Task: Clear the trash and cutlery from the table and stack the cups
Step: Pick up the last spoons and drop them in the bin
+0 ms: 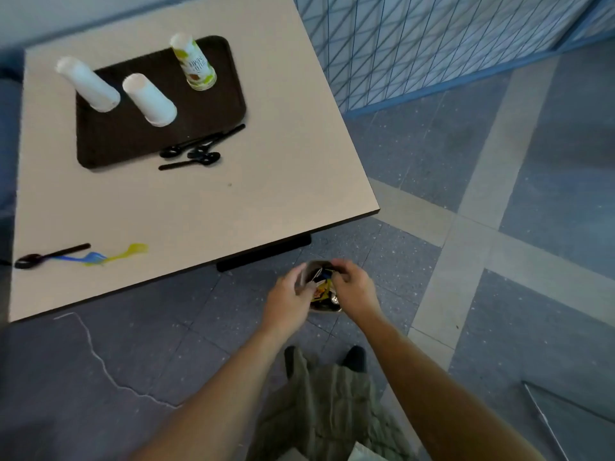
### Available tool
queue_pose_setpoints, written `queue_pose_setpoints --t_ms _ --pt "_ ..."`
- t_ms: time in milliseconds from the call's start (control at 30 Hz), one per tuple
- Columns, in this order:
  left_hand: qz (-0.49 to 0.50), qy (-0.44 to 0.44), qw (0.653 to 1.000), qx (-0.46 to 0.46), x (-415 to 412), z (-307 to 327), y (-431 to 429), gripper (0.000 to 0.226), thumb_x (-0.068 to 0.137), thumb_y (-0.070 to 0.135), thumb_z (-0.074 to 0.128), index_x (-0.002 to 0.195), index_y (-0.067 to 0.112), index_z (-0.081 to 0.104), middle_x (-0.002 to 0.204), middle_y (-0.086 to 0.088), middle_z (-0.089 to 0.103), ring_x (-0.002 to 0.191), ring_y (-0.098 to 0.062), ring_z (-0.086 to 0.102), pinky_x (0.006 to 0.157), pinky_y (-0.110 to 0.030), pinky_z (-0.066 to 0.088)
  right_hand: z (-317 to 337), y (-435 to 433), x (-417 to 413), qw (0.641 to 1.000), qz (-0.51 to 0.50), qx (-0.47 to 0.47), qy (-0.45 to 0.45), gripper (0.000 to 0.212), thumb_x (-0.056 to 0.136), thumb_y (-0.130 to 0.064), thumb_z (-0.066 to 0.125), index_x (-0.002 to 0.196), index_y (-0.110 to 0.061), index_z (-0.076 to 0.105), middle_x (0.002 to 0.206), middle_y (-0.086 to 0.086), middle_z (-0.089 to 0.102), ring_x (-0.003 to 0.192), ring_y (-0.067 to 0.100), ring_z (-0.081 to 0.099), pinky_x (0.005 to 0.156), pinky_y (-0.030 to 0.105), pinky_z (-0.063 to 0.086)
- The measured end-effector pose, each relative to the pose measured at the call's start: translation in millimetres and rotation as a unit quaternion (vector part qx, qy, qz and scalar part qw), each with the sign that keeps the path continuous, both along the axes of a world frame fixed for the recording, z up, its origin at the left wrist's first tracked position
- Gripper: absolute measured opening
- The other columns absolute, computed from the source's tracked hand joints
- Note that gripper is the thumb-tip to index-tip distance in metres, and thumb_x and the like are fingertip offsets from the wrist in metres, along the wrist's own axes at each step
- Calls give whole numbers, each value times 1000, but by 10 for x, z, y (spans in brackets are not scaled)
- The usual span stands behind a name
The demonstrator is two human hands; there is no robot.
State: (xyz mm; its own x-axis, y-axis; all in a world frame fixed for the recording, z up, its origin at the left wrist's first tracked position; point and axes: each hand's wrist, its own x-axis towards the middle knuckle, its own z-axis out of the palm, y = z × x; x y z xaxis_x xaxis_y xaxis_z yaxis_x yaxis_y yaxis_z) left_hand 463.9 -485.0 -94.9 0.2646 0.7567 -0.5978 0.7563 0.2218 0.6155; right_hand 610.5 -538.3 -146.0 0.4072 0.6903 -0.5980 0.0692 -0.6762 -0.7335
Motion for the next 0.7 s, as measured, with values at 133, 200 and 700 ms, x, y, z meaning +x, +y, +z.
queue_pose_setpoints --t_ms 133,200,700 --pt "66 -46 996 50 -272 468 -99 50 105 40 58 154 35 47 151 7 50 122 -2 50 98 -22 36 518 -20 -101 998 23 59 -11 35 103 -20 51 134 -33 59 91 -16 63 78 5 64 65 12 49" --pt "105 -70 990 60 -409 659 -136 49 105 39 57 153 36 47 150 11 50 121 1 49 100 -24 39 754 -21 -163 996 33 85 -9 34 103 -22 52 134 -35 59 89 -19 61 78 3 63 65 10 49" --pt "259 -151 948 111 -1693 1227 83 47 104 35 61 149 41 51 147 8 56 123 -3 59 110 -48 51 1631 468 -1119 969 191 155 -1 40 97 -35 65 136 -31 60 131 -11 62 123 4 54 96 20 43"
